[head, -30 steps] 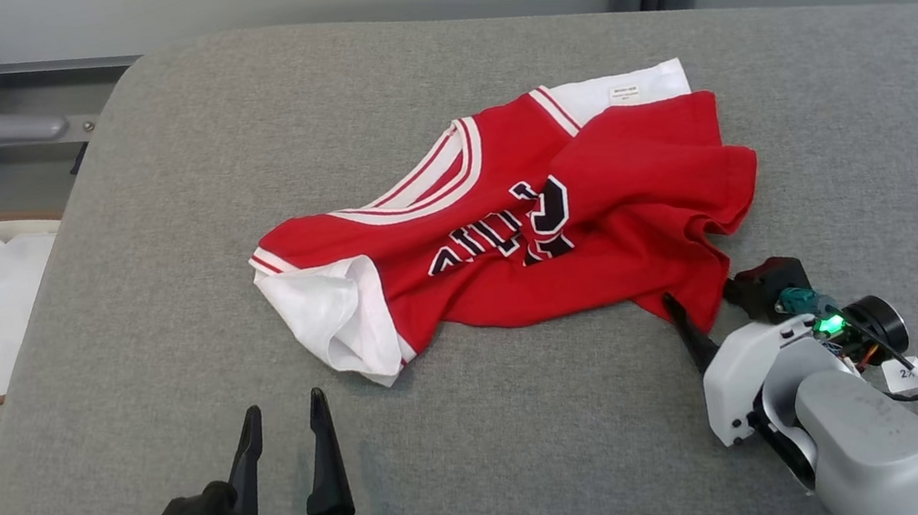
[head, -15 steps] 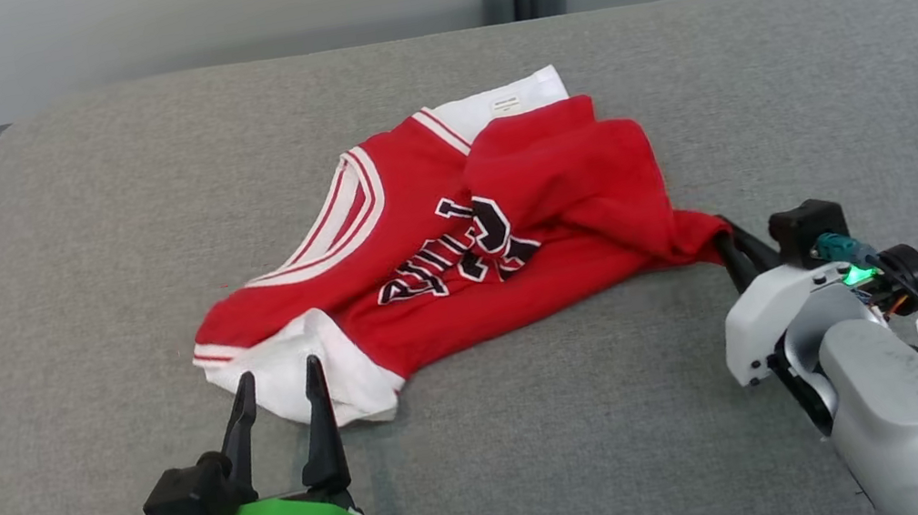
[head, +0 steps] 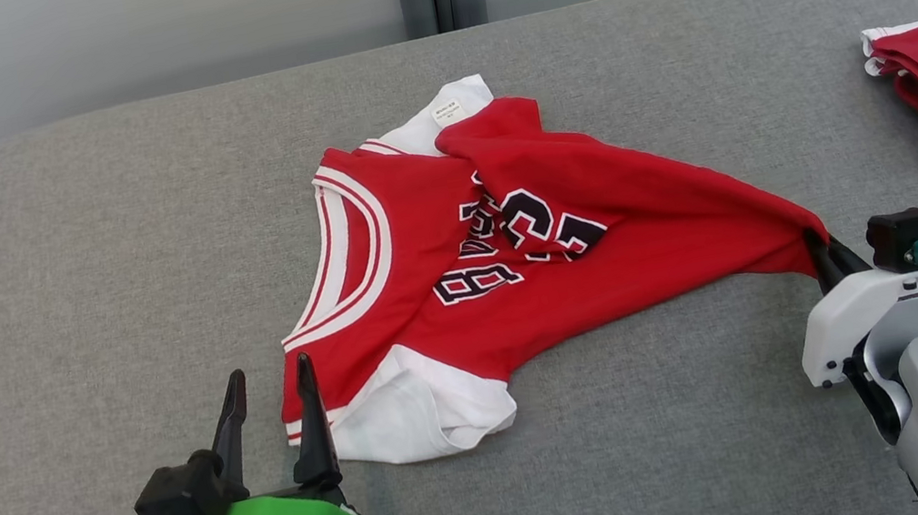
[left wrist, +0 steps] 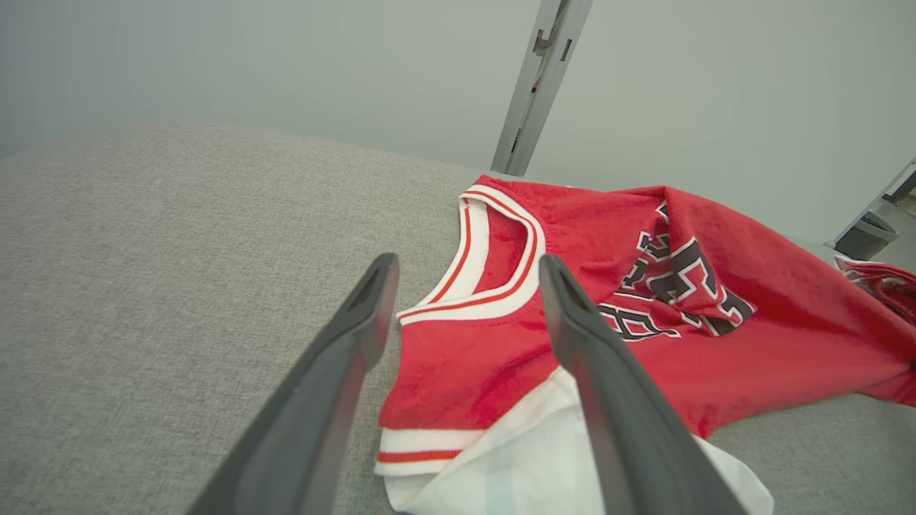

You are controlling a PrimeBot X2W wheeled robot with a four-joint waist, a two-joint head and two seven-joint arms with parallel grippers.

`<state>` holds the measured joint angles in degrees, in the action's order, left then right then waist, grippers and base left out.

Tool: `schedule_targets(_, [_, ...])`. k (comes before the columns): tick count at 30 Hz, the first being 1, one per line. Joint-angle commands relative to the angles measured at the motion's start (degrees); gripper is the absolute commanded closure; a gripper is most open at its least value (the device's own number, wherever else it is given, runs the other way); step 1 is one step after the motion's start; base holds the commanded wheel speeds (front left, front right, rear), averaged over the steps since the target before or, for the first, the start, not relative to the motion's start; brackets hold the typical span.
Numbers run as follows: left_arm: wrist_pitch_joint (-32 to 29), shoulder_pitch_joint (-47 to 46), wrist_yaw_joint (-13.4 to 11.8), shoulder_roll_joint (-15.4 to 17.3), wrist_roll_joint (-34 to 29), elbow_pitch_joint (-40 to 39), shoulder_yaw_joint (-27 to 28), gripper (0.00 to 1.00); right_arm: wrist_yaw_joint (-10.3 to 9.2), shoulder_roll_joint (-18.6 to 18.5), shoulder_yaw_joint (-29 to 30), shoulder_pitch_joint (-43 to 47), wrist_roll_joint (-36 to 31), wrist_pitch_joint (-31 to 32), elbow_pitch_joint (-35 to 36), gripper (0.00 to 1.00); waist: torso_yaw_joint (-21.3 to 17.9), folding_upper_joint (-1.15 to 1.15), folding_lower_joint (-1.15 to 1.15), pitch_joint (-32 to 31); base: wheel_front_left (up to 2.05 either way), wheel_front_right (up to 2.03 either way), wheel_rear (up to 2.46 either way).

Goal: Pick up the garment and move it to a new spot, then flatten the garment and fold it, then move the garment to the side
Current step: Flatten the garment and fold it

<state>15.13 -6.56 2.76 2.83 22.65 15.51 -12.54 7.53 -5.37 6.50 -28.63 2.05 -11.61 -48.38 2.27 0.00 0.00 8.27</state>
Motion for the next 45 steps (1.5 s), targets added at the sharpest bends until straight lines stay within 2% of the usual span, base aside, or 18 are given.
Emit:
schedule_targets(1, [0.0,-0.9,0.2,0.1,-0.3,0.2,0.3,0.0,-0.09,-0.4,0.7,0.8,0.6,0.4,0.6,1.0,-0.2,0.0,0.0,0.2,0.0,0.0,0.0])
schedule_targets(6, [0.0,-1.1,0.3,0.1,-0.4,0.4,0.3,0.0,-0.09,0.3,0.9,0.2,4.3,2.4,2.6,1.0,-0.3,0.0,0.0,0.2,0.0,0.0,0.0])
schedule_targets(10, [0.0,-0.8,0.3,0.1,-0.4,0.4,0.6,0.0,-0.09,-1.8,0.8,1.5,6.7,4.6,5.3,1.0,-0.4,0.0,0.0,0.0,0.0,0.0,0.0])
schedule_targets(12, [0.0,-0.6,0.2,0.1,-0.4,0.6,0.6,0.0,-0.09,-2.8,1.2,2.3,5.6,4.9,6.4,0.15,-0.5,0.0,0.0,0.0,0.0,0.0,0.0])
schedule_targets(13, [0.0,-0.6,0.2,0.1,-0.3,0.7,0.5,0.0,-0.09,-3.4,1.4,2.7,4.6,4.9,7.0,0.0,-0.5,0.0,0.0,-0.1,0.0,0.0,0.0])
schedule_targets(21, [0.0,-0.6,0.3,0.1,-0.1,1.2,0.6,0.0,-0.09,-3.6,4.3,6.3,1.2,3.0,12.8,0.0,-1.1,0.0,0.0,-0.5,0.0,0.0,0.0])
schedule_targets(25, [0.0,-0.4,0.5,0.1,0.1,1.7,0.2,0.0,-0.09,-1.9,5.3,8.5,-0.1,1.6,16.5,0.0,-1.4,0.0,0.0,-1.3,0.0,0.0,0.0])
schedule_targets(29, [0.0,-0.3,0.6,0.1,0.3,2.3,-0.2,0.0,-0.09,-0.2,3.5,10.5,-0.2,0.9,20.0,0.0,-1.6,0.0,0.0,-2.1,0.0,0.0,0.0])
schedule_targets(37, [0.0,-0.5,0.5,0.1,0.3,2.7,-0.6,0.0,-0.09,1.7,-6.3,12.0,1.8,1.5,22.2,0.0,-1.4,0.0,0.0,-2.8,0.0,0.0,0.0])
schedule_targets(45, [0.0,-0.8,0.2,0.1,0.2,2.2,-0.6,0.0,-0.09,2.2,-25.3,9.3,7.0,3.1,19.0,0.0,1.3,0.0,0.0,-2.8,0.0,0.0,0.0])
